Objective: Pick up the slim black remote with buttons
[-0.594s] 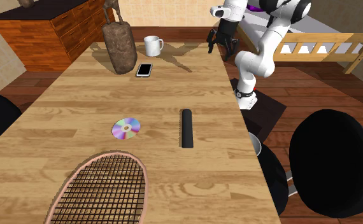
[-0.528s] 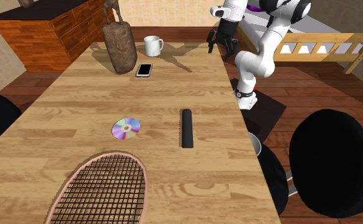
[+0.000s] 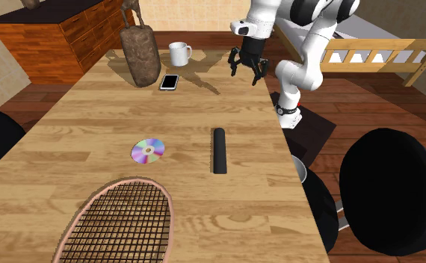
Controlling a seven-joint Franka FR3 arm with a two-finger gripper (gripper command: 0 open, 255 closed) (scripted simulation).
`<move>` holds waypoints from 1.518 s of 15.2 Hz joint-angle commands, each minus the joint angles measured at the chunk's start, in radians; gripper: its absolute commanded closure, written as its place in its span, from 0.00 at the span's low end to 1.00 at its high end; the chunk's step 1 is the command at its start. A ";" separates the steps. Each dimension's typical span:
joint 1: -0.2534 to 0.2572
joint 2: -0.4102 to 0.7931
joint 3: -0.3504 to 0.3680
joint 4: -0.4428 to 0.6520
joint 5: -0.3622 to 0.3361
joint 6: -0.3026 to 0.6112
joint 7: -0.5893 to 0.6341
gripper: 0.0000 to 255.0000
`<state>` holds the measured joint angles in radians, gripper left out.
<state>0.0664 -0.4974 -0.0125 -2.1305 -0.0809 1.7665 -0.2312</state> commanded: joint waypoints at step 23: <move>0.133 0.906 0.086 0.877 -0.012 -0.054 -0.315 0.00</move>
<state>0.1963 0.3908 0.0713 -1.2701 -0.0915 1.7124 -0.5412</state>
